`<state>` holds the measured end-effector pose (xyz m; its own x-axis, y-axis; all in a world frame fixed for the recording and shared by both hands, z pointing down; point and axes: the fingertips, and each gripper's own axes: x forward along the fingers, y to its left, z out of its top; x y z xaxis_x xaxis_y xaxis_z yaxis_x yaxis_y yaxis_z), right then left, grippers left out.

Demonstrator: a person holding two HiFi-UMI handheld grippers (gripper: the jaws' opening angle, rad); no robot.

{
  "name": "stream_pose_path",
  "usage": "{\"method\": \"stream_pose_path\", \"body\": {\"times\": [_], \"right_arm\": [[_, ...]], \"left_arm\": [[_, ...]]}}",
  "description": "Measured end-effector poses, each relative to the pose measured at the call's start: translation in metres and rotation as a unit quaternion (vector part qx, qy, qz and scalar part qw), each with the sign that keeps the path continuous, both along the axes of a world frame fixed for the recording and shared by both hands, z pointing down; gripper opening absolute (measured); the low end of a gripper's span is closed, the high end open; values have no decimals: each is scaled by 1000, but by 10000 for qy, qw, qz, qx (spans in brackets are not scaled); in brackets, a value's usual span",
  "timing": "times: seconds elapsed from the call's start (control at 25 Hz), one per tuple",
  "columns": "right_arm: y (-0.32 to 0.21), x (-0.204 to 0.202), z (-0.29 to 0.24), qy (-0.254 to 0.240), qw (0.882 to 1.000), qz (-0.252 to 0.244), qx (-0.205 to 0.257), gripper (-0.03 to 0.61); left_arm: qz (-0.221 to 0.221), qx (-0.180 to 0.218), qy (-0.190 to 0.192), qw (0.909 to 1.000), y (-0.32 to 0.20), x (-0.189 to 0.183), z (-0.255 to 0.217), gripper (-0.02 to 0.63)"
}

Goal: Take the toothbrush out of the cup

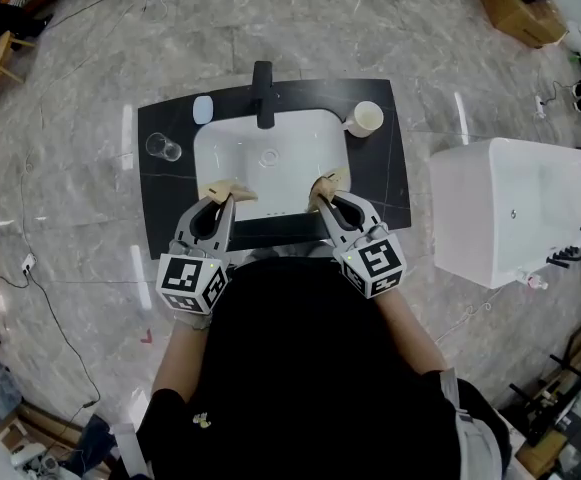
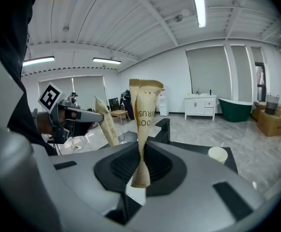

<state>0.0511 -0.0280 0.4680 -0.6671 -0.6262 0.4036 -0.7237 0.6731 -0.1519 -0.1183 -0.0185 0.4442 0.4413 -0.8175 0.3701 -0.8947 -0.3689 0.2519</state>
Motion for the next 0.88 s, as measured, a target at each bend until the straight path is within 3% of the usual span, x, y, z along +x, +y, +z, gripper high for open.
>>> {"method": "stream_pose_path", "body": {"times": [0.88], "right_arm": [[-1, 3, 4, -141, 9996, 151, -171, 46]], "left_arm": [[-63, -67, -64, 9999, 4, -6, 3, 43]]}}
